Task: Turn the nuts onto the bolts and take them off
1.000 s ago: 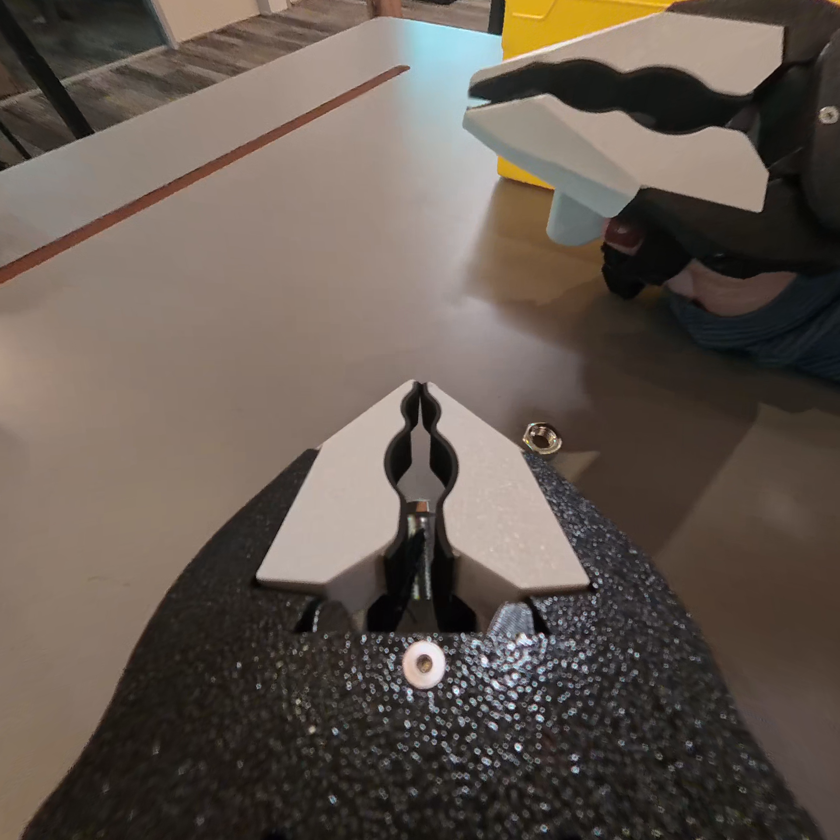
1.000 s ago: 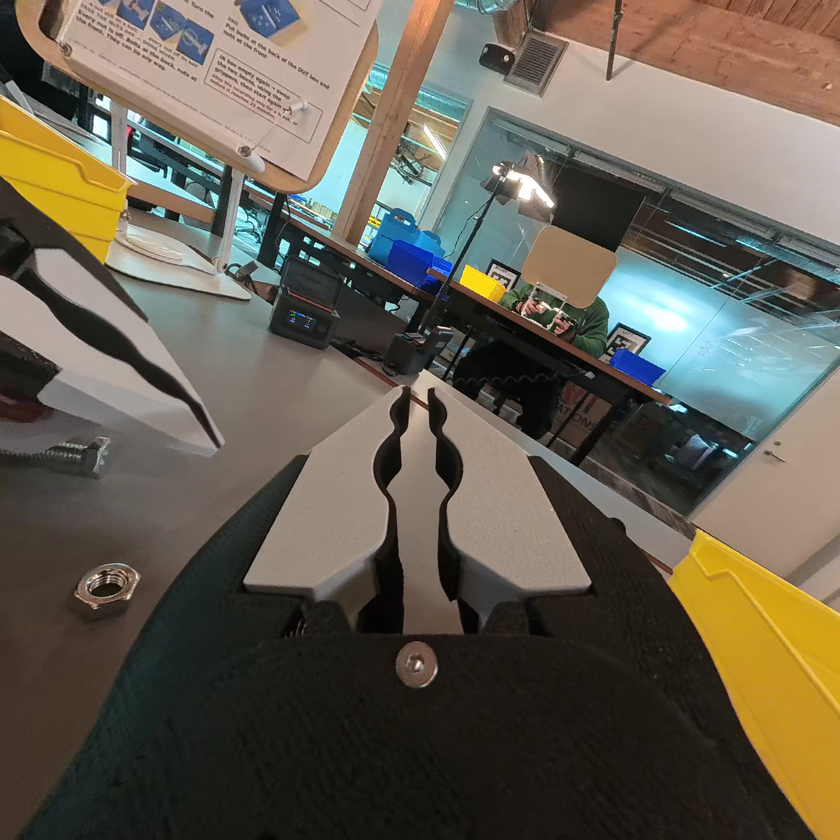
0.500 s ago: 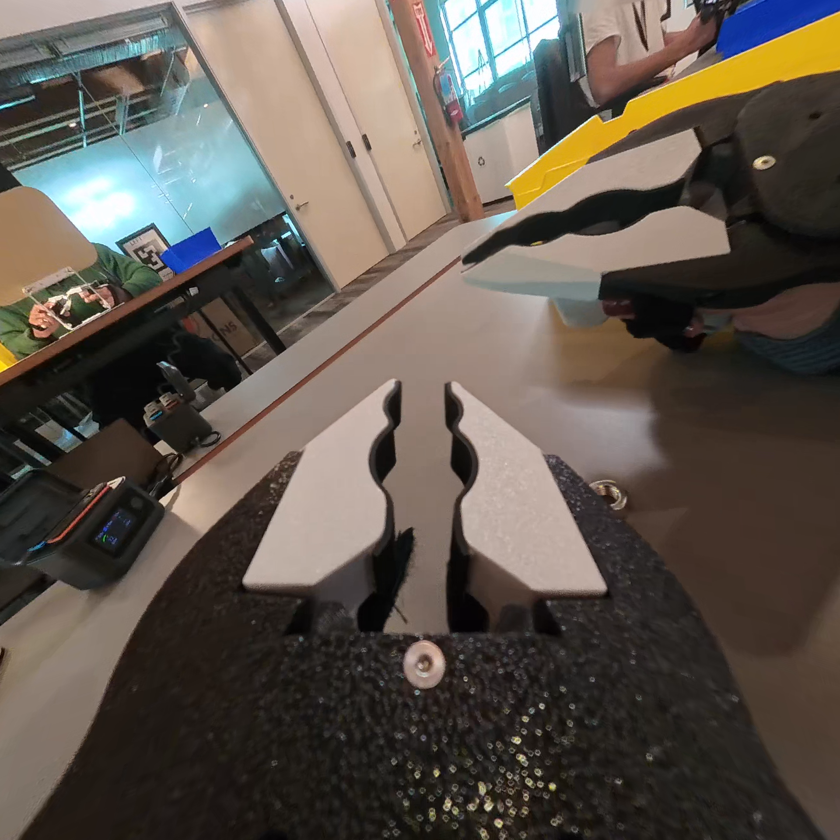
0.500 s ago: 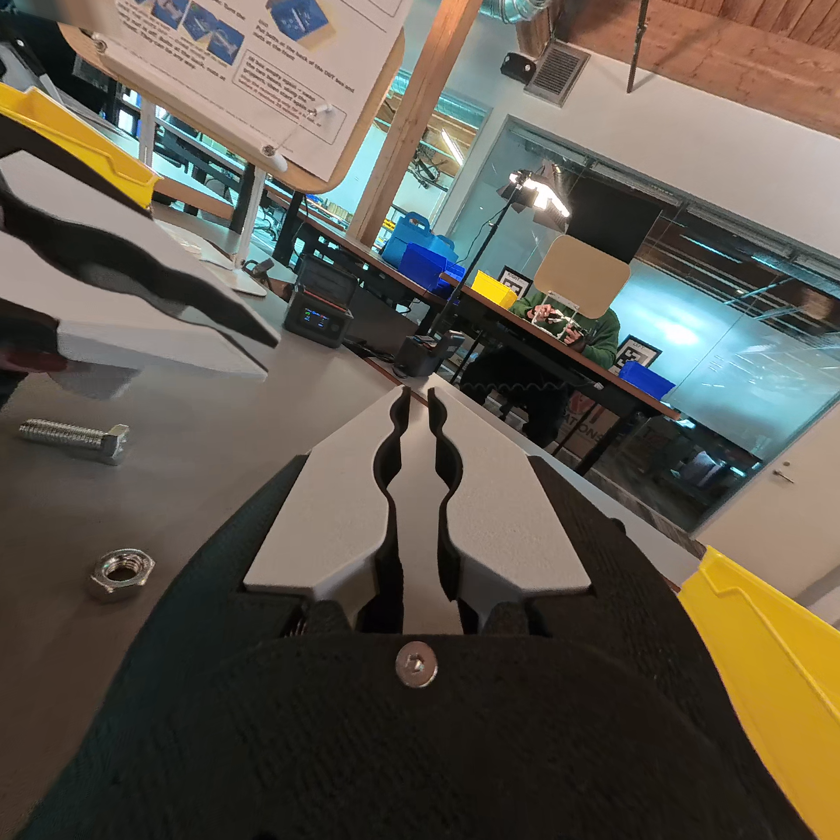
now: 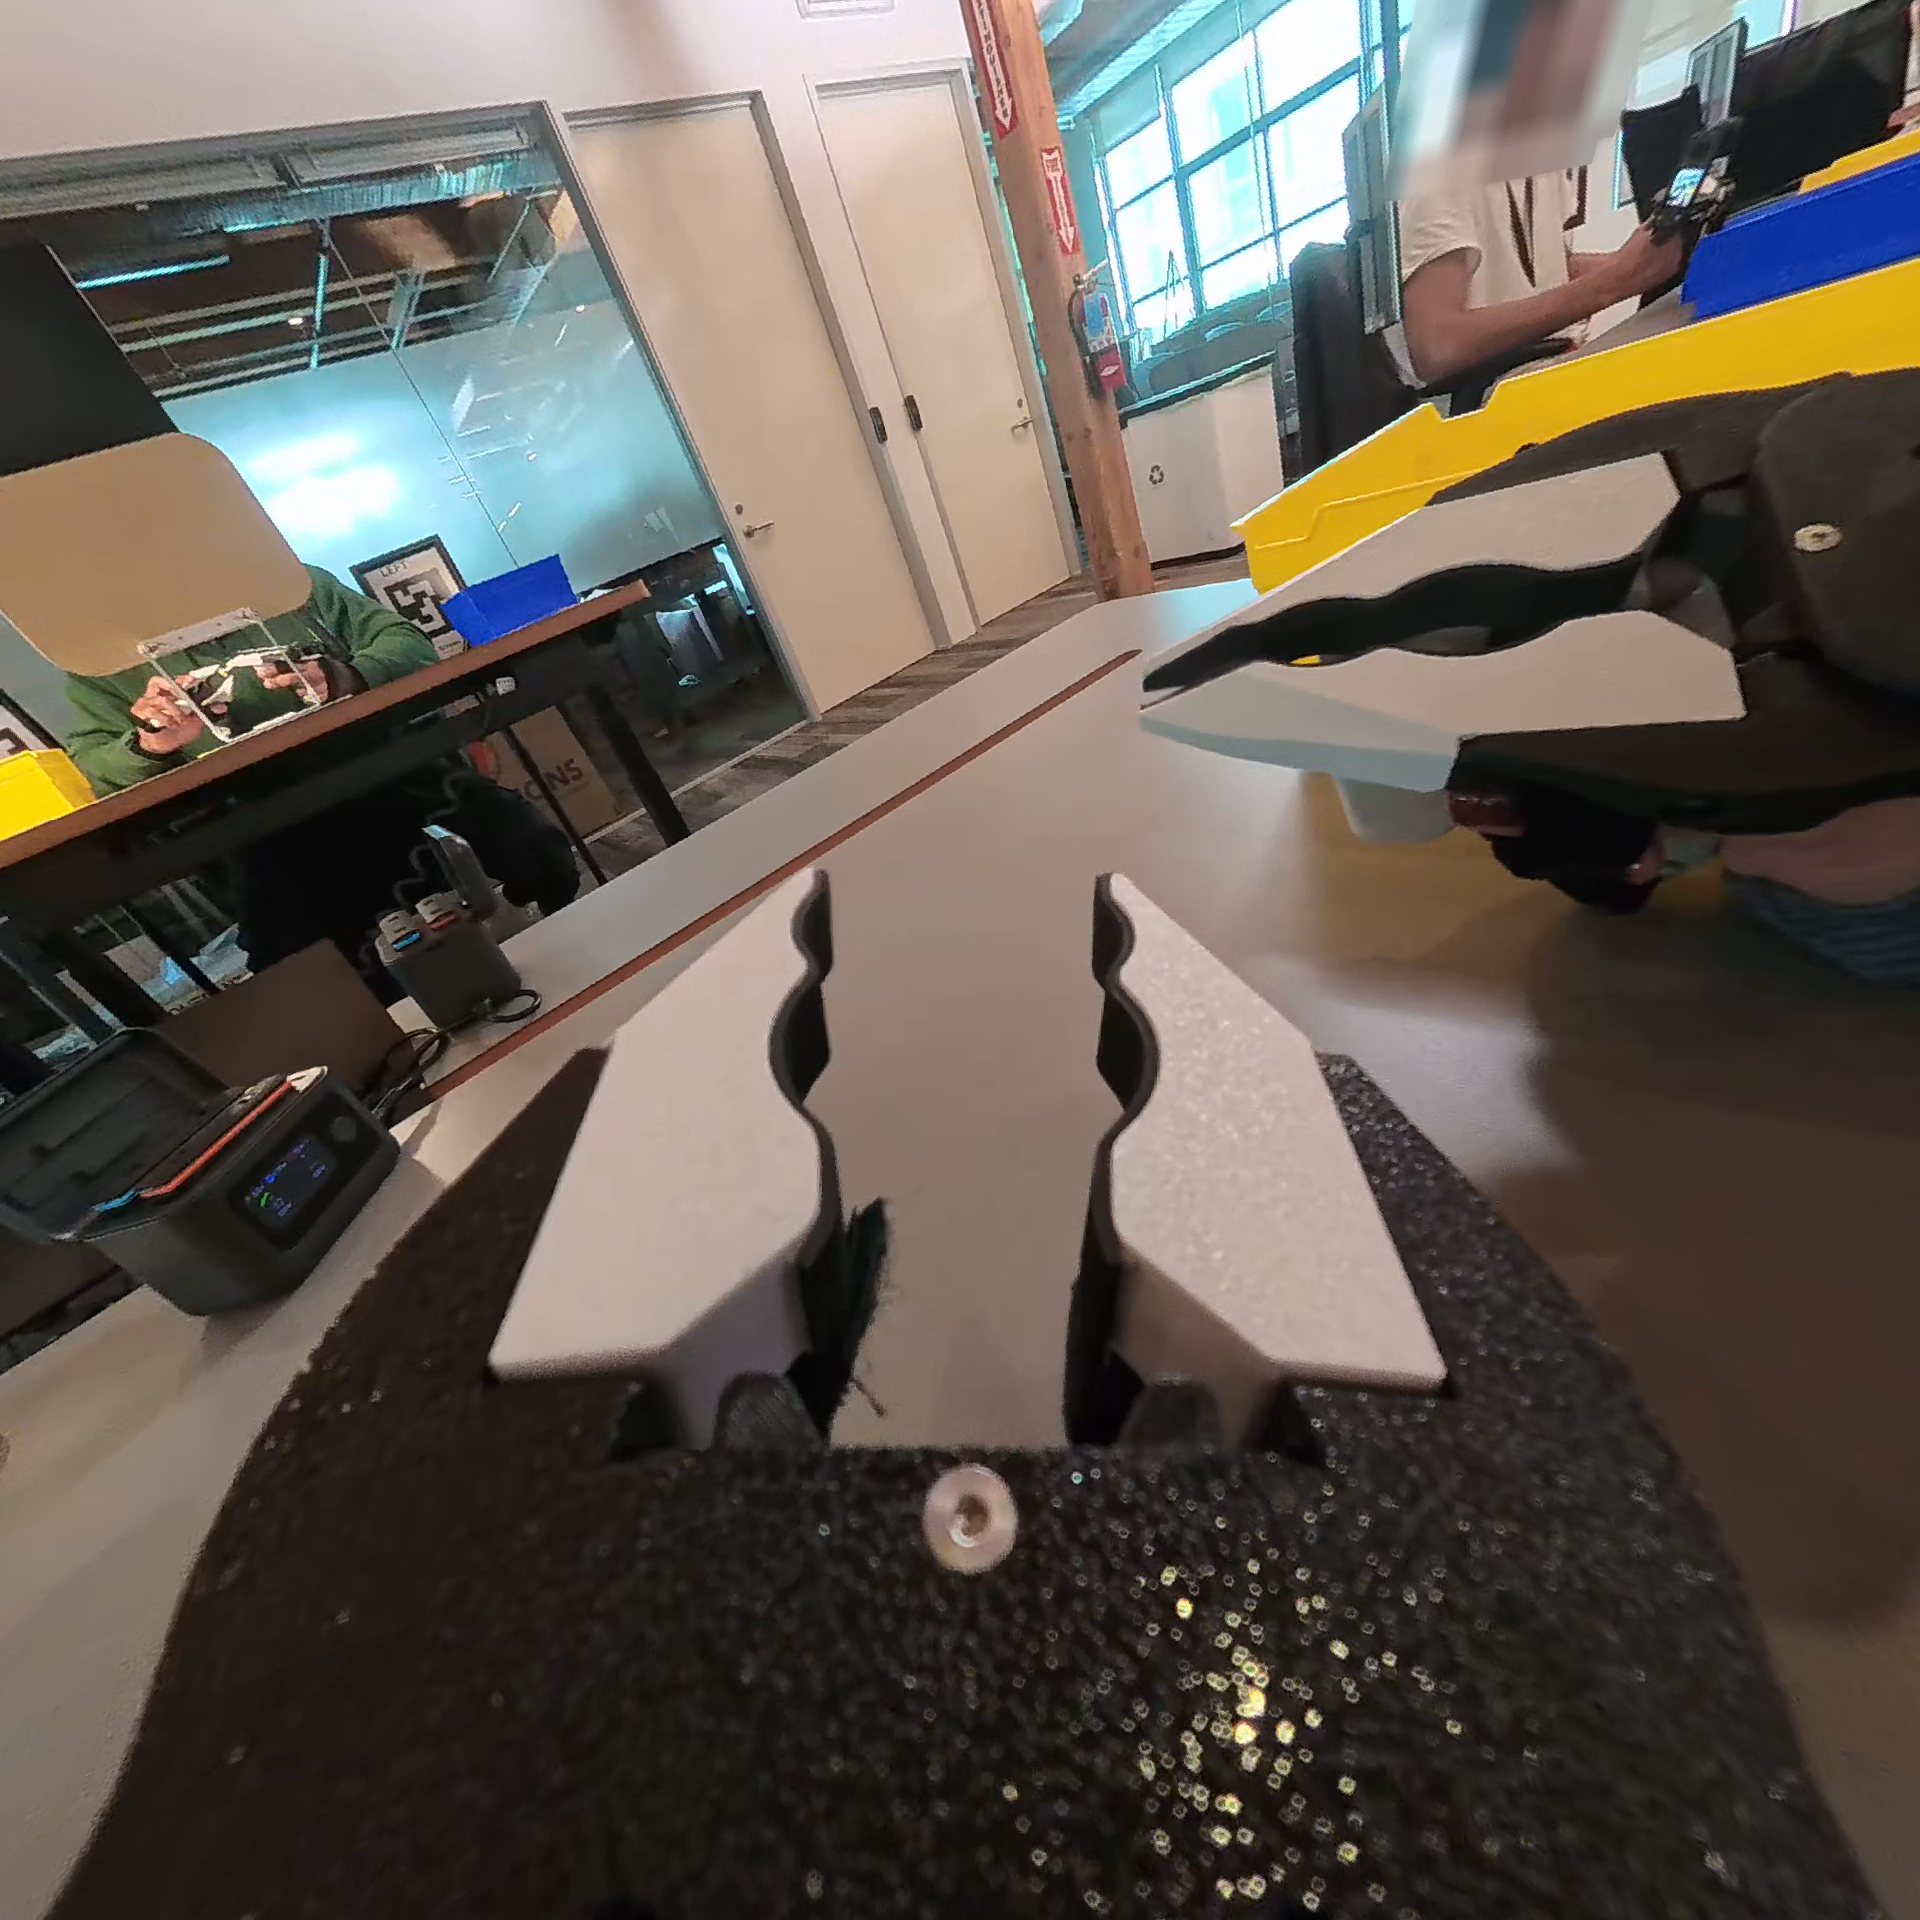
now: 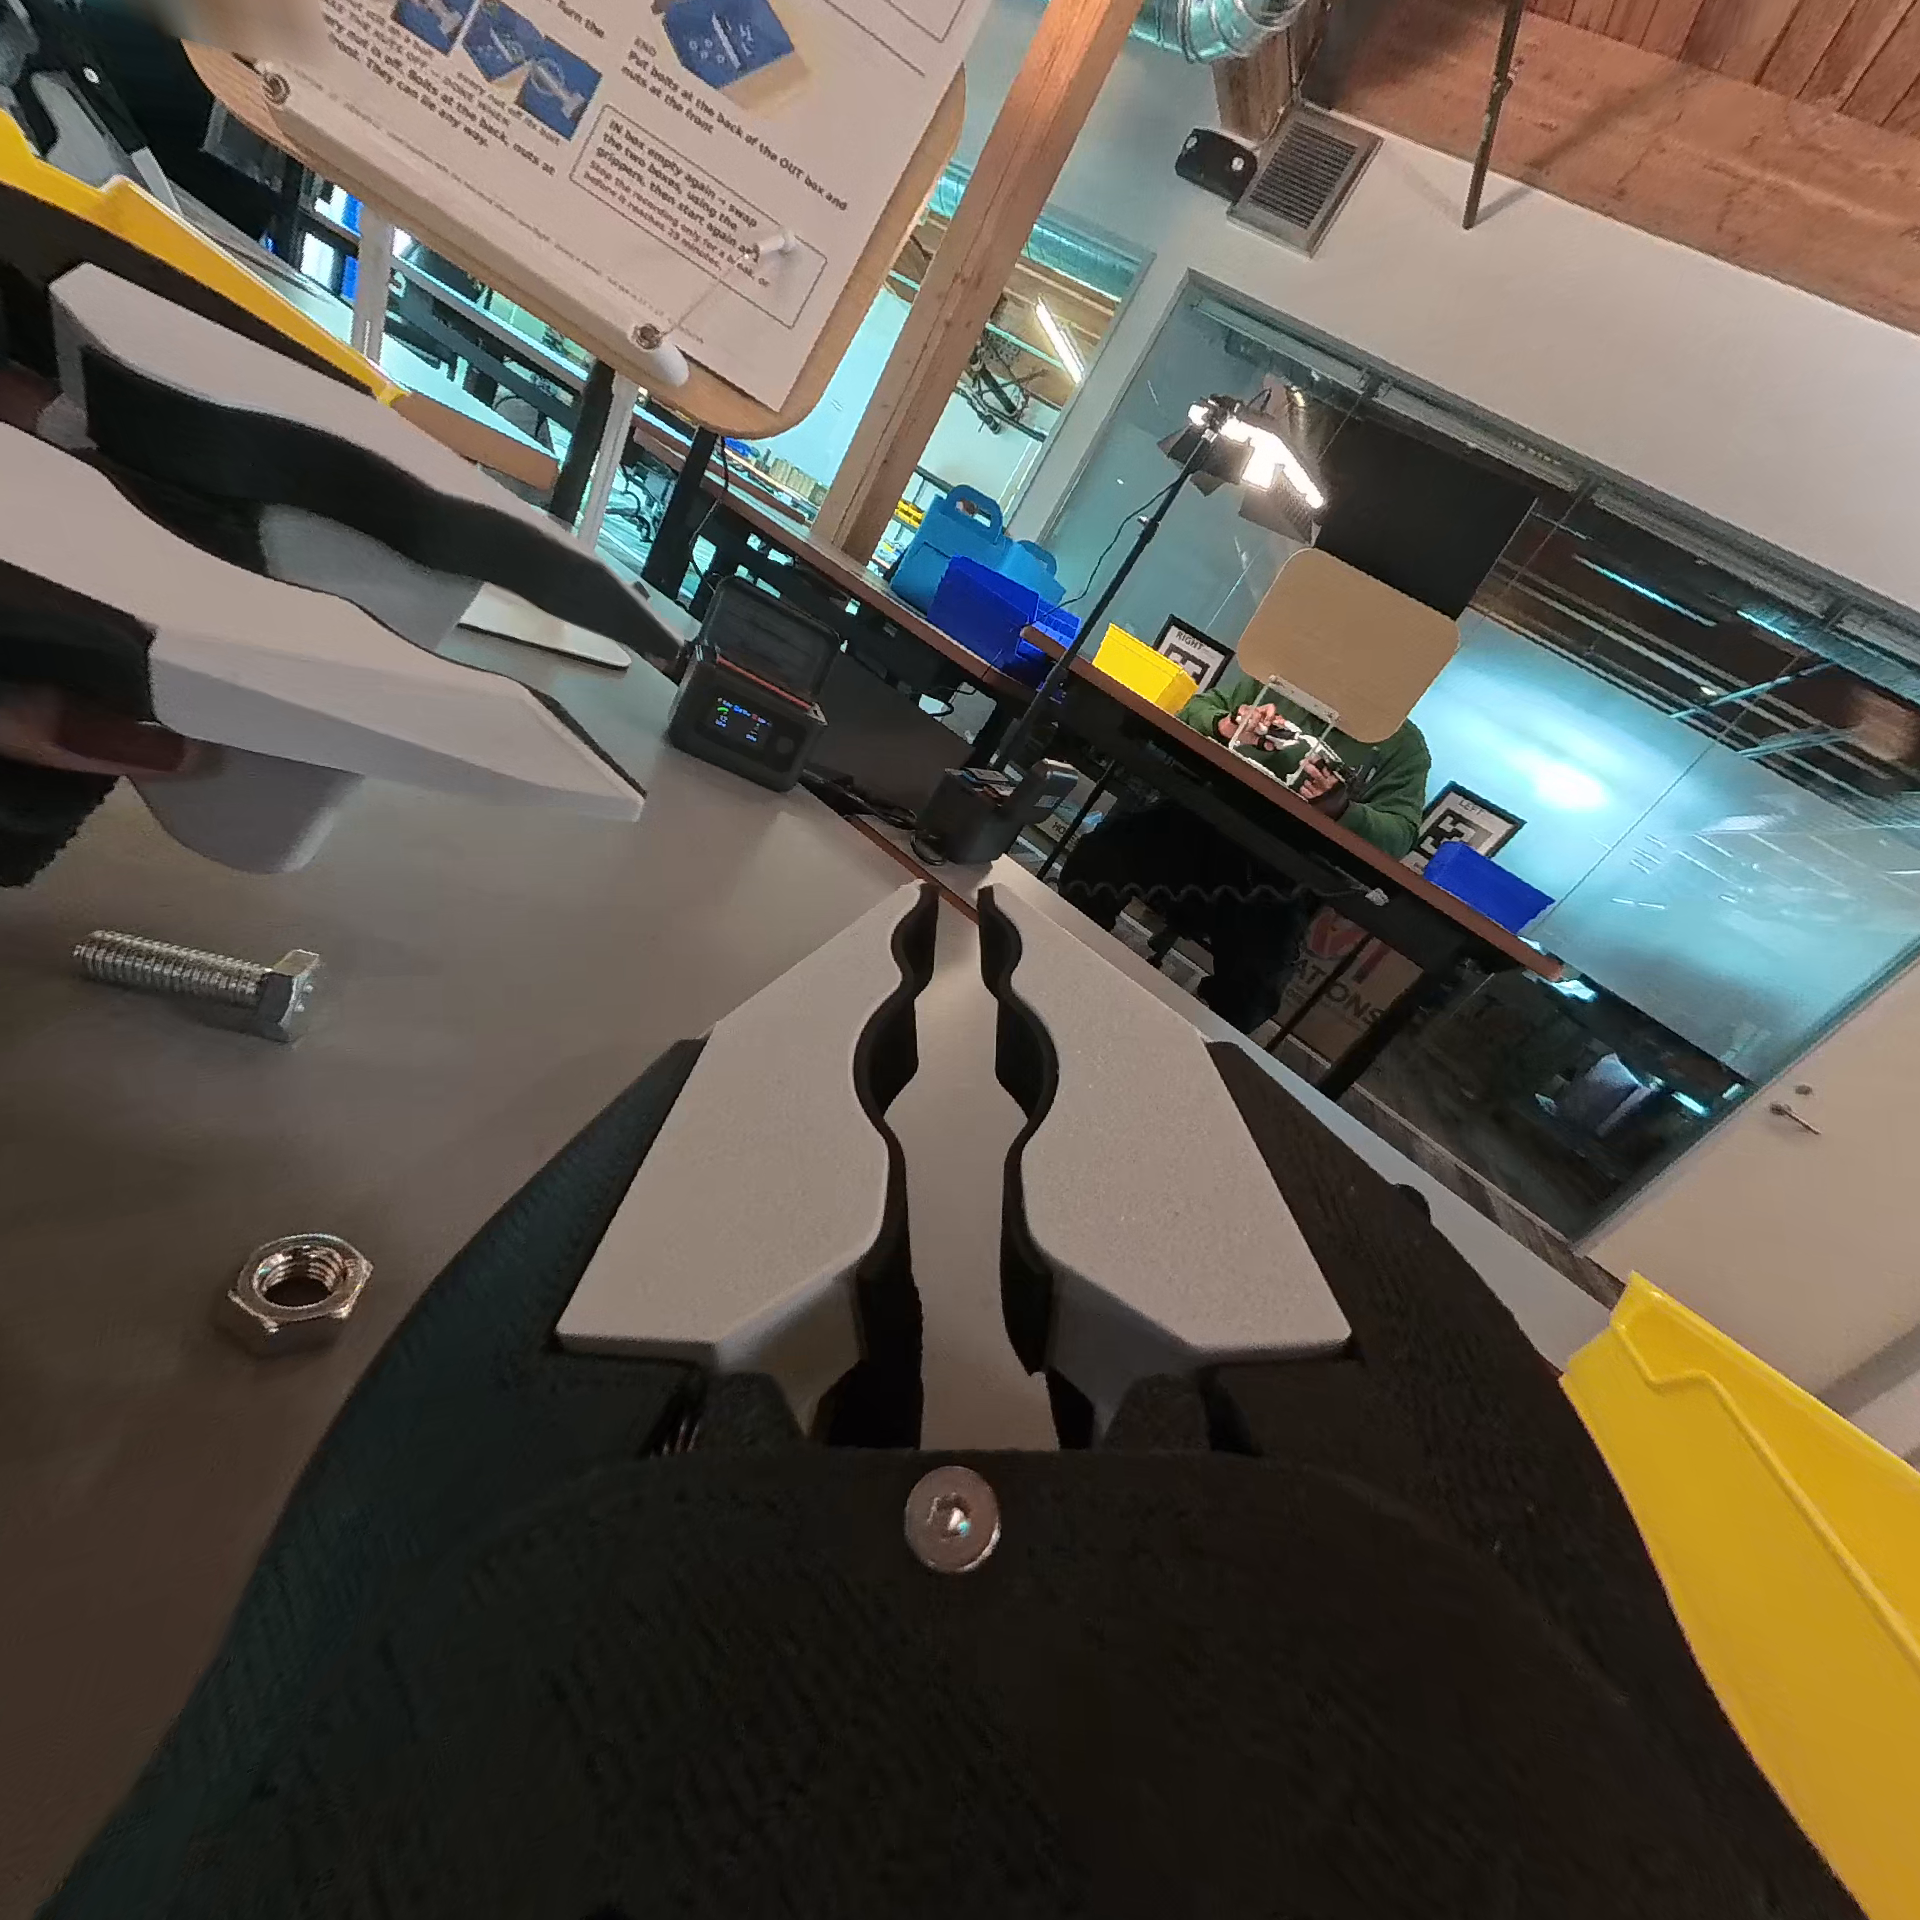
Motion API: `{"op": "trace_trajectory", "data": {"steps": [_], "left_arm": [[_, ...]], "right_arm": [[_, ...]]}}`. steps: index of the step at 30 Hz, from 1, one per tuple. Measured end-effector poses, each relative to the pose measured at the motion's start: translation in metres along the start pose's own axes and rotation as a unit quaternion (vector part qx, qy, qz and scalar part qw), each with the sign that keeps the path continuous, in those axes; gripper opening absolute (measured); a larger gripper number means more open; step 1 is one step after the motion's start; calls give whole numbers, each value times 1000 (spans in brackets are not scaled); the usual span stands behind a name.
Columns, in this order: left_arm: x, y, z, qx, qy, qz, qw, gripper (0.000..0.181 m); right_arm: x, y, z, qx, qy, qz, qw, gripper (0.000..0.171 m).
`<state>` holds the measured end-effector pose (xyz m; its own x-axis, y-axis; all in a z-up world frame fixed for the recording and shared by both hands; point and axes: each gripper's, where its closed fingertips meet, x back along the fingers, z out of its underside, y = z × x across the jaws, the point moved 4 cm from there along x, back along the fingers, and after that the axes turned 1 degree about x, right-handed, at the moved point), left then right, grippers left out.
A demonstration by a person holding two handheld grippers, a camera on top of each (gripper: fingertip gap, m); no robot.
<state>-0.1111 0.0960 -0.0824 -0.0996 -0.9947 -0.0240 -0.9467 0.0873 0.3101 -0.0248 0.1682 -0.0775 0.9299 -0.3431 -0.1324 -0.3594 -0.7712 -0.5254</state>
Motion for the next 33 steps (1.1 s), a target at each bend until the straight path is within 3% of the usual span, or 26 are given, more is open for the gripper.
{"op": "trace_trajectory", "data": {"steps": [8, 11, 14, 20, 33], "left_arm": [[0, 4, 0, 12, 0, -8, 1000, 59], [1, 4, -1, 16, -7, -8, 1000, 49], [4, 4, -4, 23, -20, -1, 1000, 19], [5, 6, -3, 26, -20, -3, 999, 0], [4, 4, -2, 20, -15, 3, 1000, 0]], "right_arm": [[0, 0, 0, -2, -2, -3, 1000, 7], [0, 0, 0, -3, -1, -1, 1000, 7], [0, -1, 0, -4, 0, 2, 1000, 6], [2, -2, -2, -25, -11, -9, 1000, 0], [2, -2, -2, -17, -10, -3, 1000, 0]]}}
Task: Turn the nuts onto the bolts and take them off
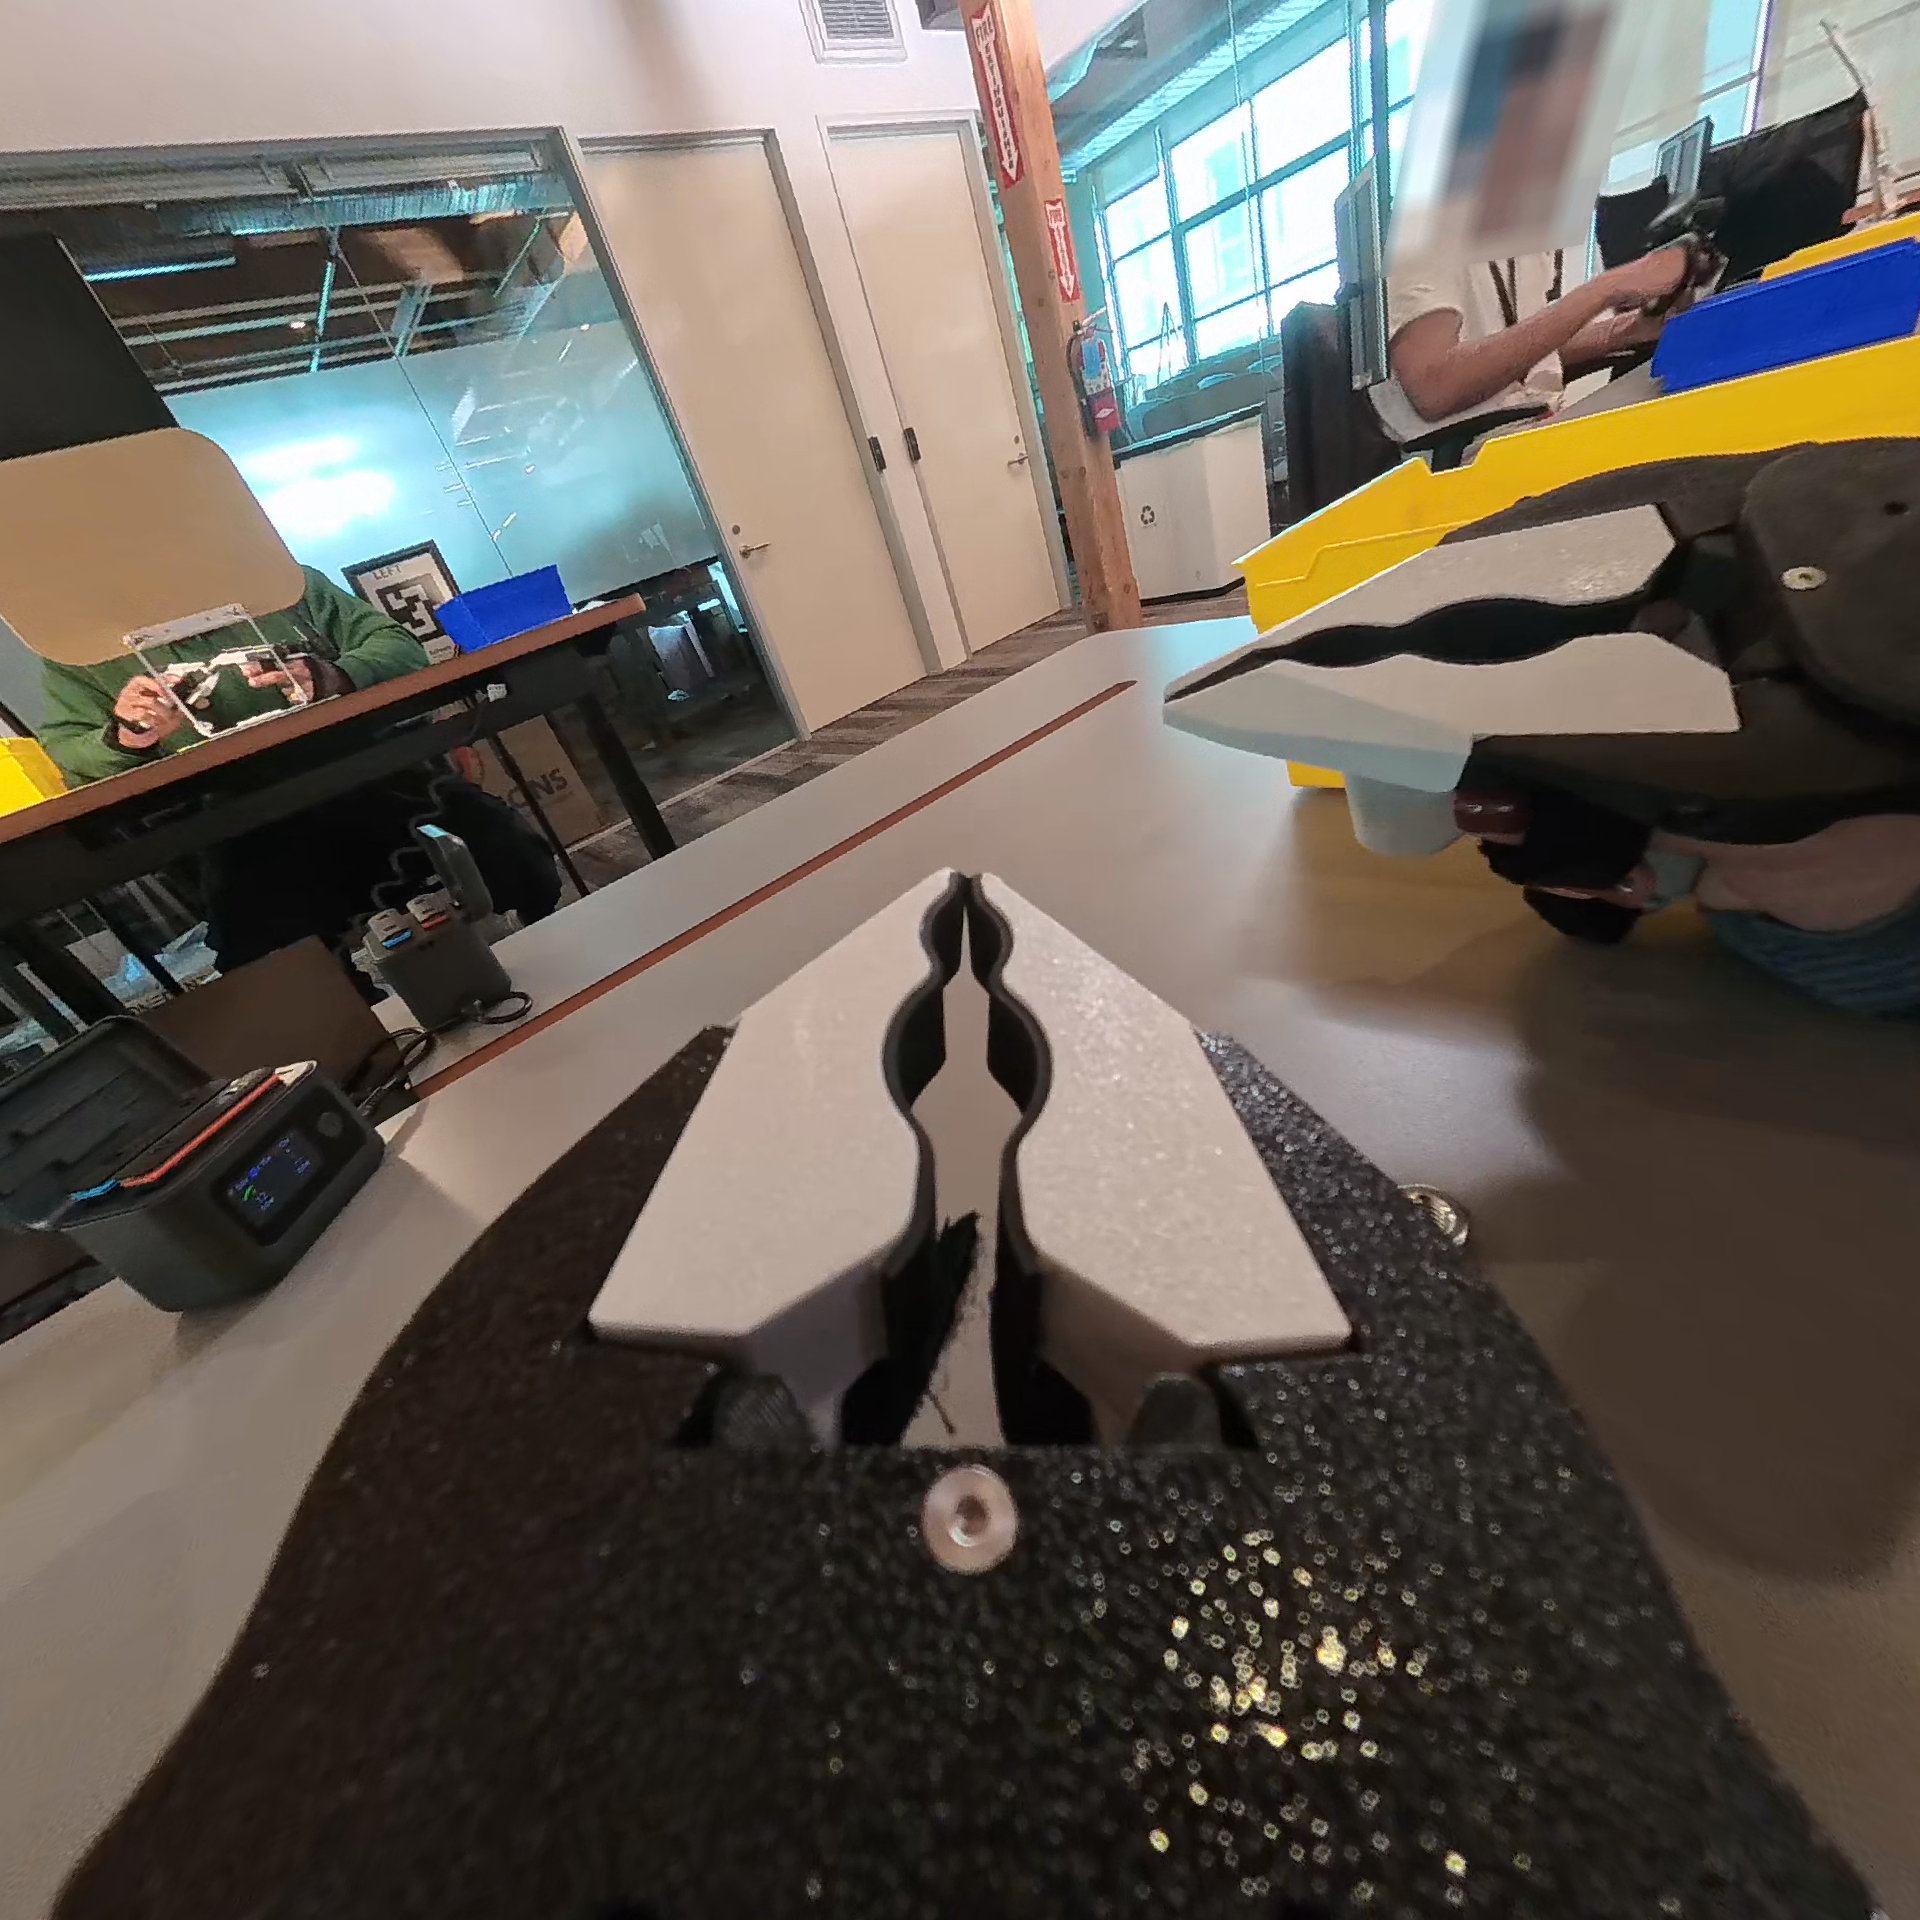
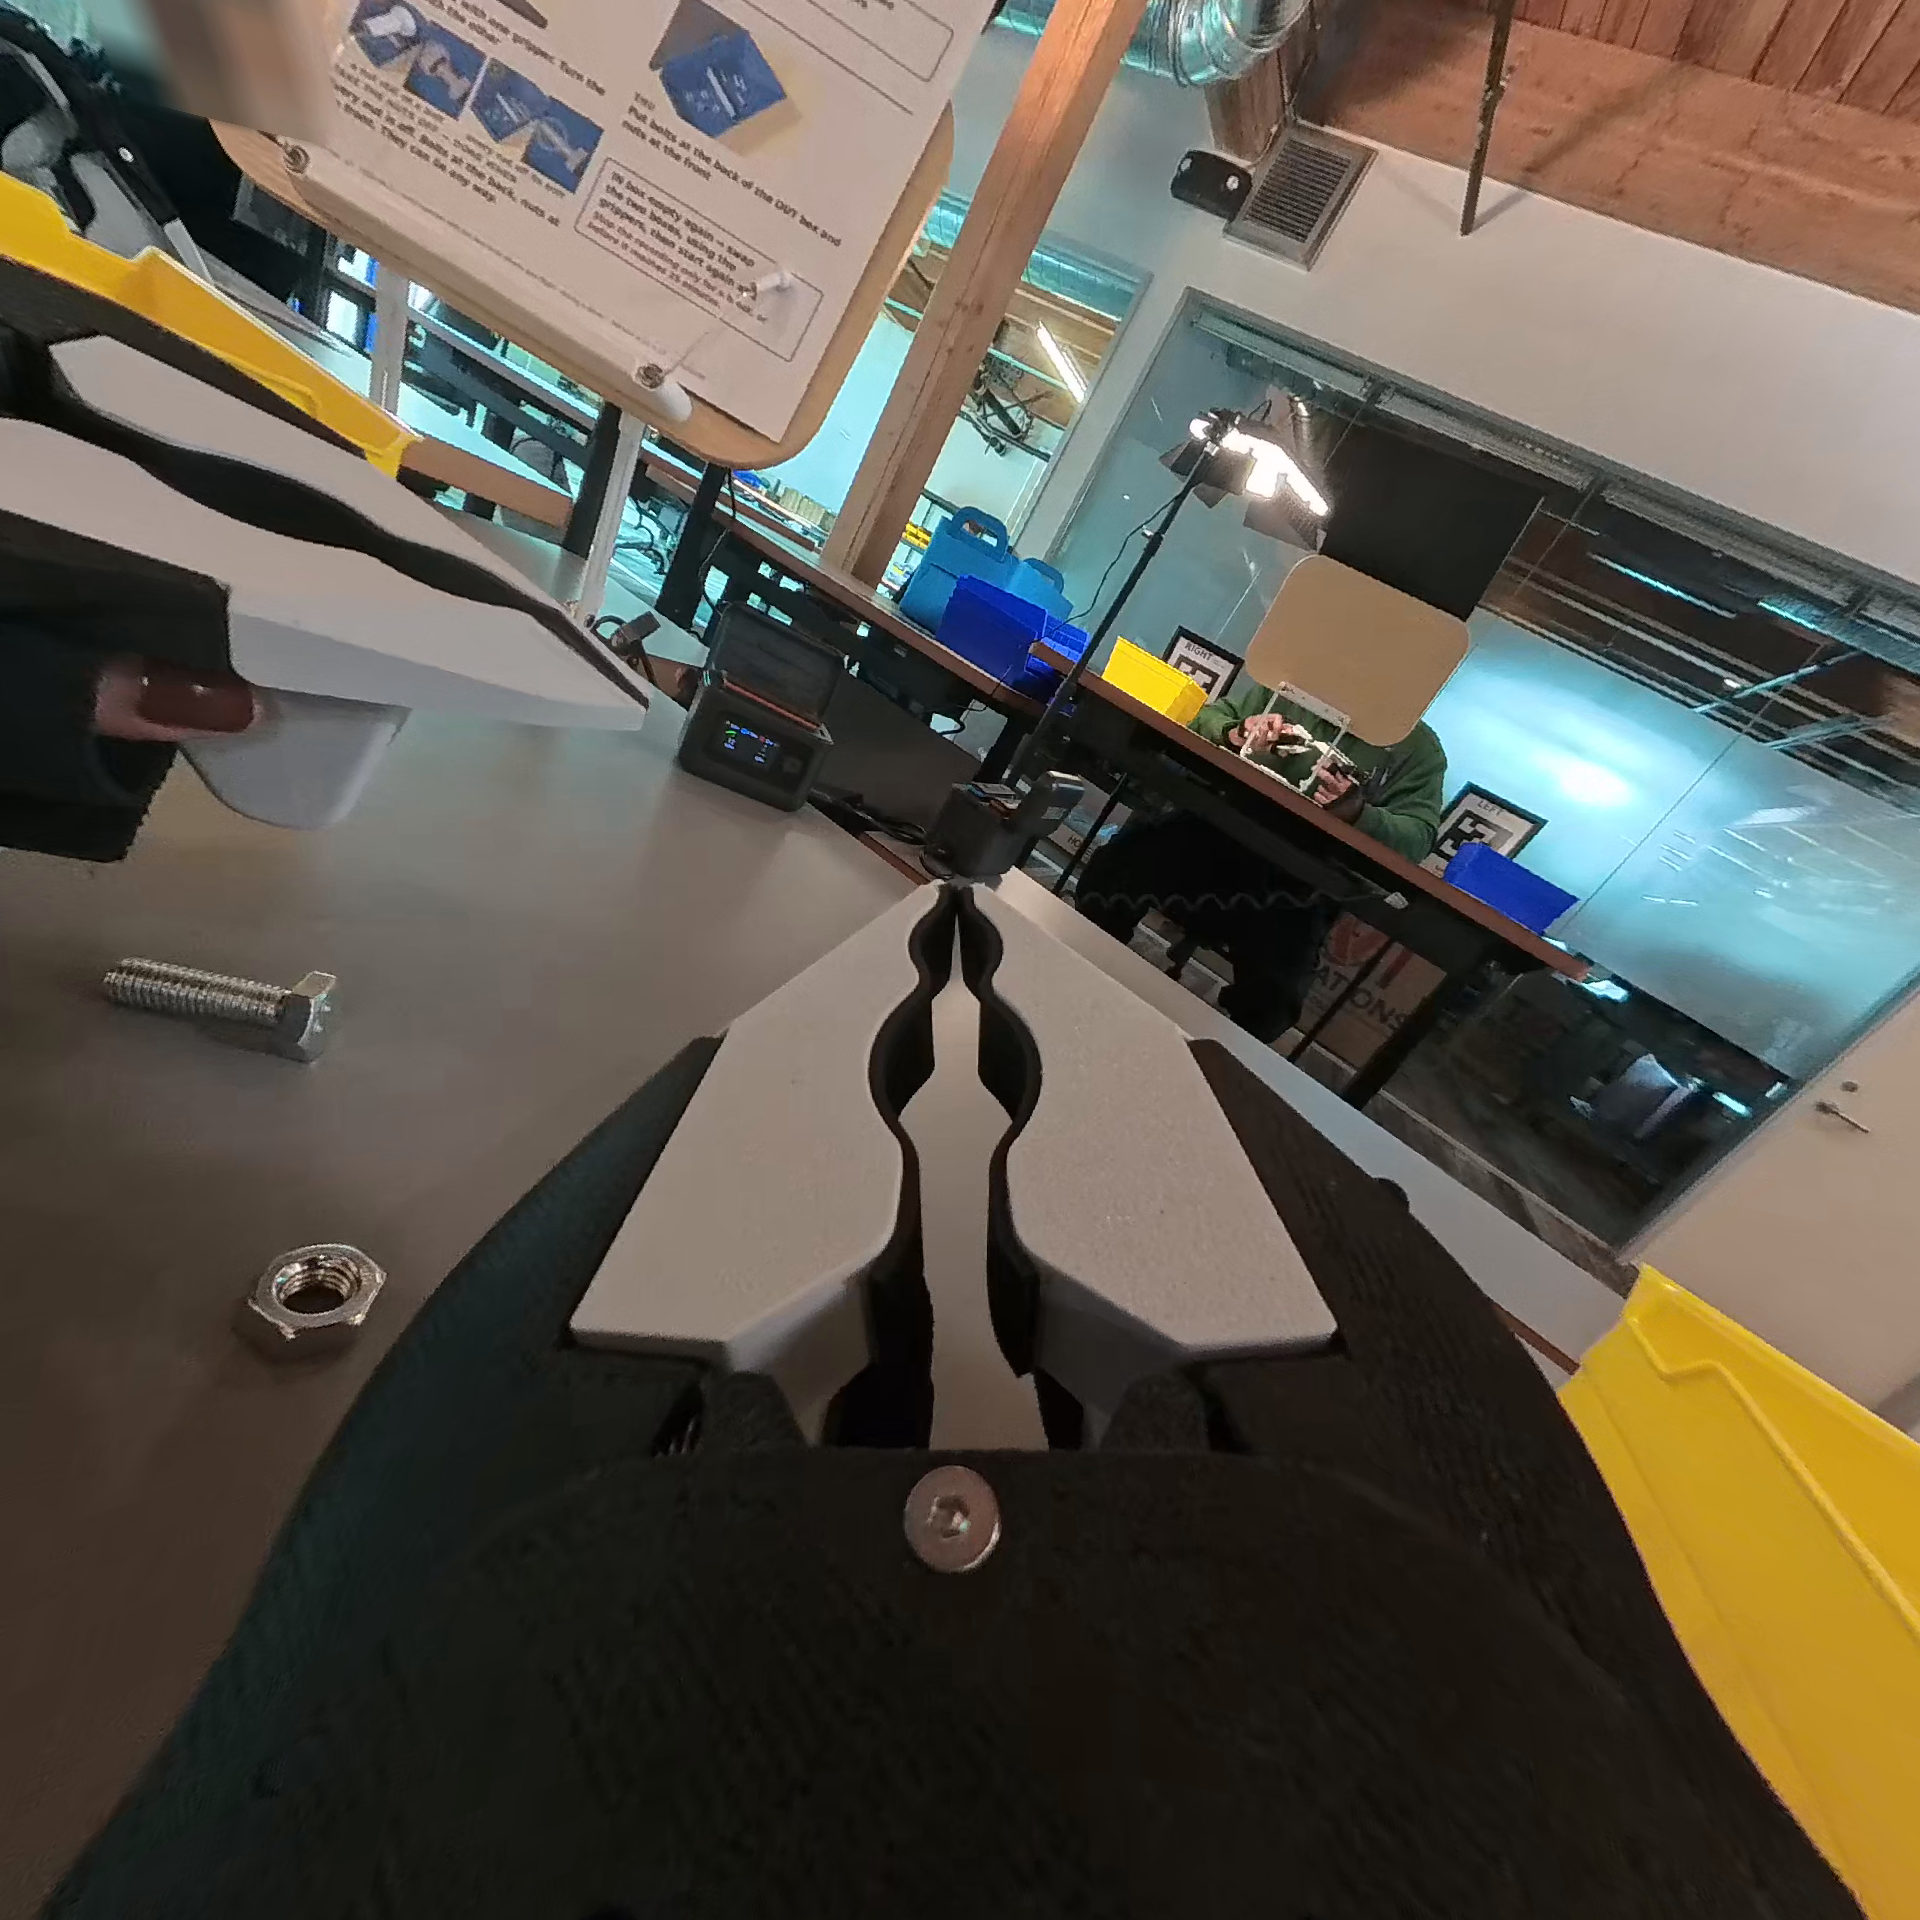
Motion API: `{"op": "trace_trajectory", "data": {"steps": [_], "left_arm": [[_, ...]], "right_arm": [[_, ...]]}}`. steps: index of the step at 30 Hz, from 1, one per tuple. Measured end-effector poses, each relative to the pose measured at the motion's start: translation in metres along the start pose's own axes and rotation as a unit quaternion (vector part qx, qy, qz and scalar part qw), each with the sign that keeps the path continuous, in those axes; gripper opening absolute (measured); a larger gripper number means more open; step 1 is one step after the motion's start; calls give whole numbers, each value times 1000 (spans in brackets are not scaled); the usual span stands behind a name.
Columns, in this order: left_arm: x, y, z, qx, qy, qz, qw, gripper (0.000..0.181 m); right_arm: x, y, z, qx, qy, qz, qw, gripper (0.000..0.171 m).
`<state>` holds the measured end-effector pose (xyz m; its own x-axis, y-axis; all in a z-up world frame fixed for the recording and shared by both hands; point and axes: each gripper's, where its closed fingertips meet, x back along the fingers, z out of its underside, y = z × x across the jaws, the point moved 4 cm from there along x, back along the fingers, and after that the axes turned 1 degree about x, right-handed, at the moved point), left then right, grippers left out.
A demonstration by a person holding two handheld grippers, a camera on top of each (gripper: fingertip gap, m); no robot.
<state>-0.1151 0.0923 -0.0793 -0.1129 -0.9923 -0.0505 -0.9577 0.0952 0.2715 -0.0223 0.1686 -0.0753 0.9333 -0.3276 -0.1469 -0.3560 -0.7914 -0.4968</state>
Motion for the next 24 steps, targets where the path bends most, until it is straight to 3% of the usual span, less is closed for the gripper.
{"op": "trace_trajectory", "data": {"steps": [20, 24], "left_arm": [[2, -1, -4, -20, -17, -3, 1000, 0], [1, -2, -5, -20, -23, -3, 1000, 16]], "right_arm": [[2, -1, -1, -2, -2, 3, 1000, 0], [1, 3, -2, -1, -6, -10, 1000, 7]]}}
